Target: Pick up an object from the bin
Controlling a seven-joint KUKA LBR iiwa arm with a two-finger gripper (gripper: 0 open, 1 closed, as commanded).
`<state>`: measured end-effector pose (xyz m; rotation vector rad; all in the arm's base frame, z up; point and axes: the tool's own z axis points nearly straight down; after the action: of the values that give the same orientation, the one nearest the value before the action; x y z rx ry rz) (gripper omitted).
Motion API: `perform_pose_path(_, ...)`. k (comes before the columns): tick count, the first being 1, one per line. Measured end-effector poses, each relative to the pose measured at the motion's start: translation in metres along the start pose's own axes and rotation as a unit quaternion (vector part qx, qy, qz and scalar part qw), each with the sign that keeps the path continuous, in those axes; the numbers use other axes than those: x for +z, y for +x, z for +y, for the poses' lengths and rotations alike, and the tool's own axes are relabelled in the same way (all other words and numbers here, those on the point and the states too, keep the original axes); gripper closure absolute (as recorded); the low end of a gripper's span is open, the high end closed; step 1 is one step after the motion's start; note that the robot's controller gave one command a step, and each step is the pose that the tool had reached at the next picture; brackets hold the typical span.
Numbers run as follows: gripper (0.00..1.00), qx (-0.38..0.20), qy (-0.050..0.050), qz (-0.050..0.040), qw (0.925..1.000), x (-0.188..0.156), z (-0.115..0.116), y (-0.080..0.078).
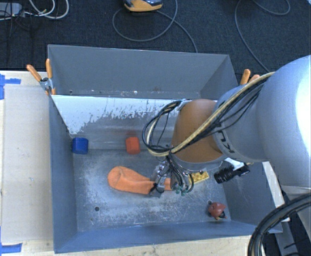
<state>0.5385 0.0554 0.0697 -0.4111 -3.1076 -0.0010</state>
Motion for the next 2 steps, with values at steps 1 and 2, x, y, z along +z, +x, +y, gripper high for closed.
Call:
perform_pose_path(1,1.0,0.0,0.0,0.0011,1.0,-0.003,0.0,0.001)
perform_pose_path(2,1.0,0.0,0.002,0.0051,1.0,-0.023,-0.001,0.003)
